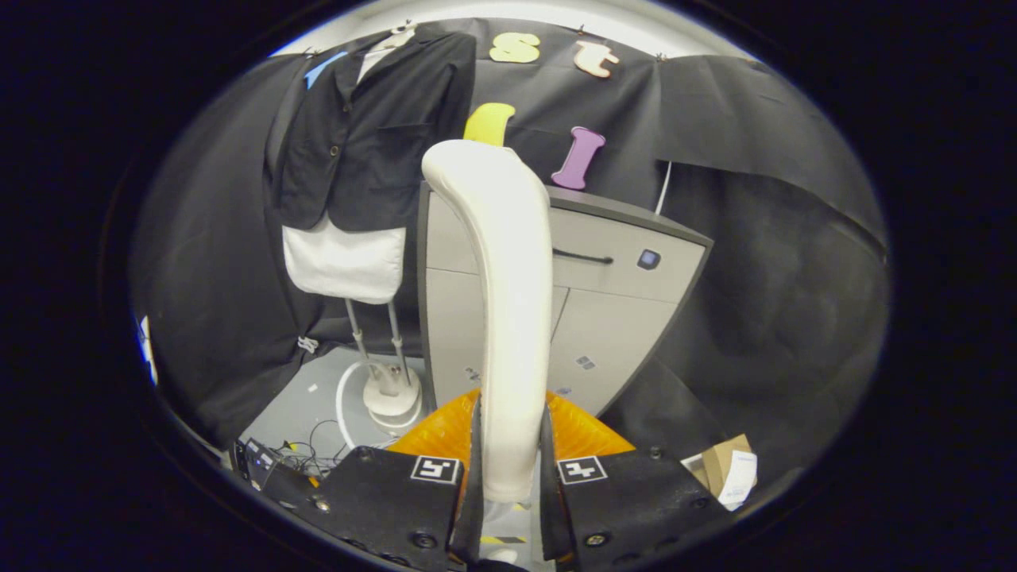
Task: Iron the clothes twice with a garment steamer, once on the left side and once on the right side.
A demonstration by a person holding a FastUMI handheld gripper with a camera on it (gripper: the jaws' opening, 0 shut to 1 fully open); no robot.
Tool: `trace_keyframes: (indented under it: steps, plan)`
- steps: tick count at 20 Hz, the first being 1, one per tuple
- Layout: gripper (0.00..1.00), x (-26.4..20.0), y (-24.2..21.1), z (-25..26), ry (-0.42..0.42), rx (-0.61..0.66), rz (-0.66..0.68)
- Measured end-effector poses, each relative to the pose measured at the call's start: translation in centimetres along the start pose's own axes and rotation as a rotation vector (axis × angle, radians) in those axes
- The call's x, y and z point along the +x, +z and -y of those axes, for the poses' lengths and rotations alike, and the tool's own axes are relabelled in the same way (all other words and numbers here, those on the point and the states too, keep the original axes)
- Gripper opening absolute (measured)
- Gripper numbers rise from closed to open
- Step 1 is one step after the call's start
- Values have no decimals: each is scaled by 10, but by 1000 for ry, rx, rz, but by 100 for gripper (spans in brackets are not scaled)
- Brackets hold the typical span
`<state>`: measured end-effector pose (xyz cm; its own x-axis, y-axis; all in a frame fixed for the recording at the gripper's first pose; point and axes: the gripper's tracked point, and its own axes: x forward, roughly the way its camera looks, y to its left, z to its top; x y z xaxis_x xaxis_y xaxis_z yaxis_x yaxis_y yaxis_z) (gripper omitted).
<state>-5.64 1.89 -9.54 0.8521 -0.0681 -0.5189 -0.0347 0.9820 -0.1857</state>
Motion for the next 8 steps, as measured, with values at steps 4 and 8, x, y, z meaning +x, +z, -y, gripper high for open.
trace_keyframes:
  steps: [4,8]
  plan:
    - [32,-6,-17,20,-16,24,-13]
    - [32,-9,-30,37,-26,24,-29]
